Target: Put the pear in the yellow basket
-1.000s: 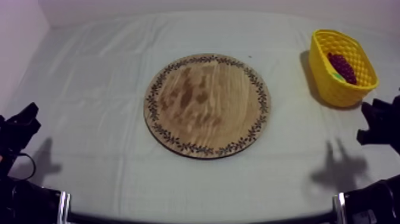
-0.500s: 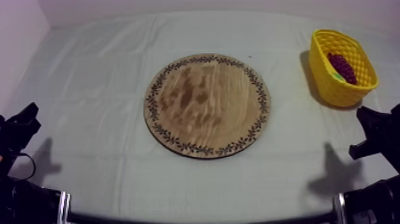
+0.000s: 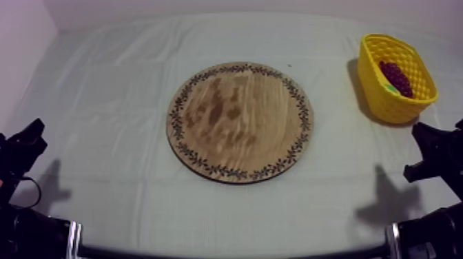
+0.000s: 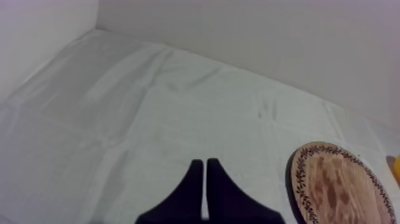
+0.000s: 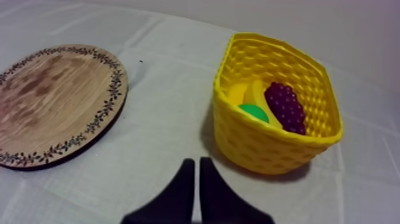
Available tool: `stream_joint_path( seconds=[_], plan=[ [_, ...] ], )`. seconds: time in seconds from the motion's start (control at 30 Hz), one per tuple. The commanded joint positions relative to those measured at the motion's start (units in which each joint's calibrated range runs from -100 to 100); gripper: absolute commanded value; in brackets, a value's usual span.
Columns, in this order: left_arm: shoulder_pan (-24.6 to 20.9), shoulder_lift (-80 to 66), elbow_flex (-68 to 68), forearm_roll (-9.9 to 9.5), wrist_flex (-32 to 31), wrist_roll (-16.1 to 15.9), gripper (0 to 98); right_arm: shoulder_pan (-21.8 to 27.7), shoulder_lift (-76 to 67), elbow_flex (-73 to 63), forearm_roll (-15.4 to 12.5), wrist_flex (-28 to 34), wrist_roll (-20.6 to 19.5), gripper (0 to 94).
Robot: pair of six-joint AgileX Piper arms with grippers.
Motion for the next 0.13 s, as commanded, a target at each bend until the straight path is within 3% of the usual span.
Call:
stream_joint_path(
  seconds=[0.0, 0.1],
  plan=[
    [0.0, 0.0, 0.0, 0.0, 0.0, 0.0, 0.1, 0.0, 0.0, 0.0, 0.0, -0.1, -0.1, 0.5],
    [0.0, 0.0, 0.0, 0.0, 0.0, 0.0, 0.1, 0.0, 0.0, 0.0, 0.0, -0.1, -0.1, 0.5]
  ],
)
